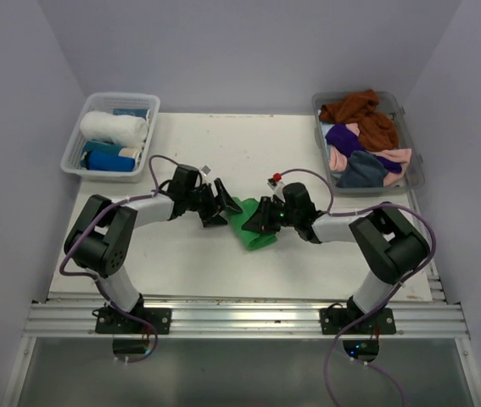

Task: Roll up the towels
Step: Roll the towel

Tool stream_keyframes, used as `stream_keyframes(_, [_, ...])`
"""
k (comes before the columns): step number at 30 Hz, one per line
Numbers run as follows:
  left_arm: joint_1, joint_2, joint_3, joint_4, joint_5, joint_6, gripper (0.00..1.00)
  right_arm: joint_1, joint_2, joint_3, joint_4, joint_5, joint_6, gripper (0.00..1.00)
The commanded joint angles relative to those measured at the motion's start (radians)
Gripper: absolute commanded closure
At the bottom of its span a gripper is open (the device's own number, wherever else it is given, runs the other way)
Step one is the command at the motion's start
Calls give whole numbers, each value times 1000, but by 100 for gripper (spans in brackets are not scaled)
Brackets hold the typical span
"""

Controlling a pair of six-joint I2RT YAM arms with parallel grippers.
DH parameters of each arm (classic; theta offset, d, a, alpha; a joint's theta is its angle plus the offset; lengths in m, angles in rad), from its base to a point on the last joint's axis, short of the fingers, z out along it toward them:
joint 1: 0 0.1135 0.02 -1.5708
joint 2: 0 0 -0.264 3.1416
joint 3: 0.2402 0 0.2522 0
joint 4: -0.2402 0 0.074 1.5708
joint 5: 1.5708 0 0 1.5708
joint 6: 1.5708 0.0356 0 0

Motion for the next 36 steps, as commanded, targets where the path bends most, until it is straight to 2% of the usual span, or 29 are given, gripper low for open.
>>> stream_keyframes(1, [-7, 16, 8, 65, 22, -10, 25, -27, 70, -56, 186, -157, 152, 96])
stream_keyframes(4, [-9, 30, 14, 65, 22, -13, 29, -47, 124, -84, 309, -197, 237, 96])
stream_keyframes(9, [-15, 67, 37, 37, 8, -18, 37, -53, 151, -107, 362, -199, 287, 95])
stream_keyframes(11, [-15, 81, 51, 28, 2, -24, 42, -53, 125, -108, 307, -170, 258, 91])
stream_keyframes(12, [-17, 84, 57, 5, -6, -27, 43, -52, 110, -108, 279, -153, 239, 84])
stream_keyframes(14, [-17, 90, 84, -20, -30, -22, 45, -50, 37, -91, 105, -71, 149, 76])
stream_keyframes(15, [-17, 93, 97, -99, -43, -12, 45, -46, 7, -69, 28, -31, 111, 67])
stream_keyframes(16, [-17, 99, 124, -125, -55, -2, 45, -44, -28, -59, -105, 11, 77, 62])
stream_keyframes(17, [-18, 101, 134, -165, -73, 4, 45, -41, -89, -53, -153, 84, 23, 57])
stream_keyframes(18, [-20, 104, 140, -176, -77, 11, 45, -40, -126, -42, -196, 117, 2, 48])
stream_keyframes(20, [-20, 104, 146, -184, -77, 13, 45, -35, -219, -30, -316, 189, -55, 42])
stream_keyframes(21, [-21, 104, 146, -187, -78, 13, 45, -18, -247, -12, -356, 277, -74, 38])
stream_keyframes(23, [-24, 105, 146, -191, -80, 13, 45, 23, -298, 25, -489, 393, -147, 35])
stream_keyframes(24, [-26, 105, 146, -191, -80, 13, 45, 96, -327, 74, -529, 539, -173, 34])
stream_keyframes(25, [-26, 107, 146, -191, -78, 13, 46, 141, -333, 105, -606, 607, -201, 33])
stream_keyframes(28, [-29, 113, 147, -193, -80, 12, 46, 290, -292, 220, -693, 820, -302, 32])
stream_keyframes(36, [-32, 116, 155, -201, -81, 10, 46, 531, -74, 424, -735, 1115, -534, 31])
